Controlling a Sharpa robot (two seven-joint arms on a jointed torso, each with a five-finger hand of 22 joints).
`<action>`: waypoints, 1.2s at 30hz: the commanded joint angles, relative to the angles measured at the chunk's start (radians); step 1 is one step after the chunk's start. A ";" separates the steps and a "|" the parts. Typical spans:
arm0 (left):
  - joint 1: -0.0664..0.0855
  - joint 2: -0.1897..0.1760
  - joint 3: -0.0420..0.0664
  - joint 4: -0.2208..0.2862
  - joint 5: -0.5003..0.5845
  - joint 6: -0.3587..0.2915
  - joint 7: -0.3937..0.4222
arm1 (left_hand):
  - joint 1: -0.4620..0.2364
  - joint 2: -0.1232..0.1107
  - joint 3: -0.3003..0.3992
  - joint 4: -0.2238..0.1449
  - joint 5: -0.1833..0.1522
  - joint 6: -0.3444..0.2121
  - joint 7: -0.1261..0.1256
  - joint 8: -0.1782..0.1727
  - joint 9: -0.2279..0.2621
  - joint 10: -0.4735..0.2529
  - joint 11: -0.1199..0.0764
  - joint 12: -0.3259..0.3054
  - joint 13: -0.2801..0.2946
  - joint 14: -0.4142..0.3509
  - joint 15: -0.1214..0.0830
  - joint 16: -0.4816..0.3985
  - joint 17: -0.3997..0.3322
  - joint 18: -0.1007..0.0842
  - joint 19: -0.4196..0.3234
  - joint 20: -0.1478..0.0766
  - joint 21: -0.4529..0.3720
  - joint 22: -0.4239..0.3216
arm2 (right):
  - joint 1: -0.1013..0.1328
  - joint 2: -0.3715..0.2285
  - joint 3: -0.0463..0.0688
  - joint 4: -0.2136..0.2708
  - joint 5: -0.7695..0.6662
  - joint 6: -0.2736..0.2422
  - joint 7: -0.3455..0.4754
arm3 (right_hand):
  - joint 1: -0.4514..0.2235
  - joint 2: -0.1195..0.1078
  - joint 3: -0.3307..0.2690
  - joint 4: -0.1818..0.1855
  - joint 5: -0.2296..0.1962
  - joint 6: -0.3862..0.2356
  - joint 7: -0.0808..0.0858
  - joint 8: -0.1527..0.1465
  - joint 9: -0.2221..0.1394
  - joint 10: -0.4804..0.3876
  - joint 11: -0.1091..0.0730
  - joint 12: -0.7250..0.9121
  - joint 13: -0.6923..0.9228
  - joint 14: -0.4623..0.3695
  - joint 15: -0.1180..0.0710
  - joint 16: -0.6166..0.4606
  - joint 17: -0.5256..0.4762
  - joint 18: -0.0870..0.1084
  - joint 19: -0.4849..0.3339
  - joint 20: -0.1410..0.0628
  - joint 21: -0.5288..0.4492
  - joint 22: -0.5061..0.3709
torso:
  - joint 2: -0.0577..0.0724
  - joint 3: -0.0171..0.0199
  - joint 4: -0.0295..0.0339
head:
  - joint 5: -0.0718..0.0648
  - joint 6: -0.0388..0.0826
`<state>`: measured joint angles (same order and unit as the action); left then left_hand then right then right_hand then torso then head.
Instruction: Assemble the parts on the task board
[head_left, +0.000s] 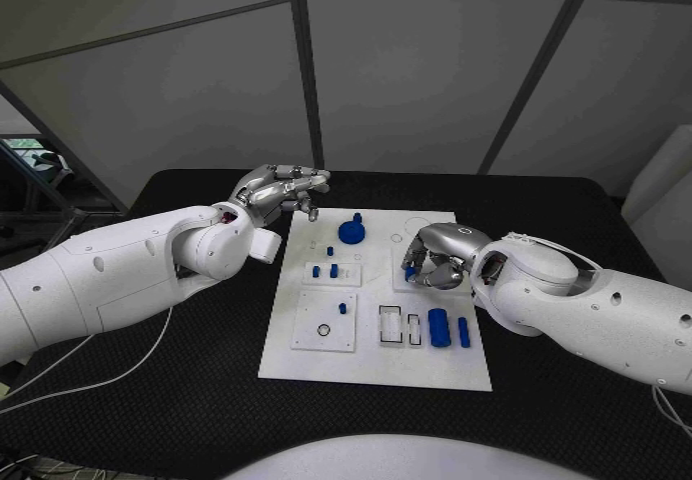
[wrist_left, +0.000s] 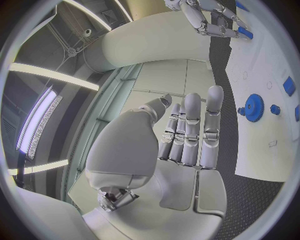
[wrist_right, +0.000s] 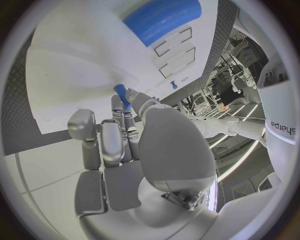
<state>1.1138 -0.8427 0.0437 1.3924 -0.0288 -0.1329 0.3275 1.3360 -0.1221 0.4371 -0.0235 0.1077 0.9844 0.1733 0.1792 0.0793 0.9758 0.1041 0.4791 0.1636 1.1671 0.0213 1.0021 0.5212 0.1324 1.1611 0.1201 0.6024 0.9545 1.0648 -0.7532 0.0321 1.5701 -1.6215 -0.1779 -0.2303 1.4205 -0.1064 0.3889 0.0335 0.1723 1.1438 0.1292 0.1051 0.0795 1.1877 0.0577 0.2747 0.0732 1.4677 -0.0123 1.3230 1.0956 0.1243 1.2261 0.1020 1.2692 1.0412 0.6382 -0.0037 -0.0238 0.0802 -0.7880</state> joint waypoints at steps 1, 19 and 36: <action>0.002 -0.001 0.001 0.001 -0.003 0.013 0.000 | -0.004 0.006 -0.007 -0.001 -0.004 -0.008 -0.001 -0.001 -0.001 -0.006 -0.002 0.000 -0.002 -0.005 0.002 0.000 -0.001 0.050 -0.004 0.000 -0.005 -0.002 | 0.001 0.001 0.000 0.000 0.001 0.008 0.001 | 0.008 0.025 0.015 0.002 -0.020 0.025 -0.009 0.016 0.012 0.020 -0.007 0.005 0.002 0.023 -0.010 0.009 0.008 -0.012 0.006 -0.010 0.010 0.008 | 0.000 0.0002 0.0001 | -0.001 -0.001; 0.001 -0.002 0.001 -0.002 -0.003 0.011 -0.003 | -0.004 0.006 -0.009 -0.001 -0.004 -0.008 -0.001 0.000 -0.001 -0.007 -0.002 0.001 -0.002 -0.005 0.002 0.001 -0.002 0.050 -0.004 0.000 -0.006 -0.002 | 0.001 -0.032 0.001 0.037 0.071 -0.092 0.006 | -0.012 0.015 0.024 0.008 -0.034 0.022 -0.008 0.010 0.013 0.027 -0.007 -0.013 0.001 0.022 -0.012 0.008 0.003 -0.014 0.009 -0.015 0.014 0.015 | -0.002 0.0005 -0.0007 | 0.000 0.006; 0.001 0.009 0.001 -0.013 -0.003 0.012 -0.005 | -0.003 0.007 -0.009 -0.001 -0.004 -0.008 -0.001 0.000 -0.001 -0.007 -0.002 0.001 -0.002 -0.005 0.002 0.001 -0.002 0.051 -0.004 0.001 -0.006 -0.003 | 0.002 -0.031 0.036 0.148 0.209 -0.113 0.034 | -0.019 0.011 0.023 0.012 -0.036 0.021 -0.008 0.009 0.014 0.028 -0.007 -0.016 0.001 0.023 -0.011 0.008 0.004 -0.015 0.010 -0.015 0.016 0.018 | 0.000 -0.0008 -0.0002 | 0.004 0.012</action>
<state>1.1135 -0.8357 0.0437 1.3799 -0.0289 -0.1321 0.3215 1.3359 -0.1221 0.4344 -0.0263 0.1077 0.9844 0.1733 0.1792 0.0793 0.9759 0.1041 0.4791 0.1636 1.1671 0.0213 1.0021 0.5204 0.1324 1.1611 0.1201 0.6024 0.9531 1.0660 -0.7912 0.0665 1.7113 -1.4575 -0.2726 -0.2165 1.4103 -0.0945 0.4136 0.0390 0.1385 1.1544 0.1297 0.1119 0.0801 1.2115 0.0518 0.2617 0.0748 1.4668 -0.0165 1.3298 1.0992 0.1243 1.2371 0.0910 1.2808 1.0584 0.6364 -0.0041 -0.0241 0.0821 -0.7764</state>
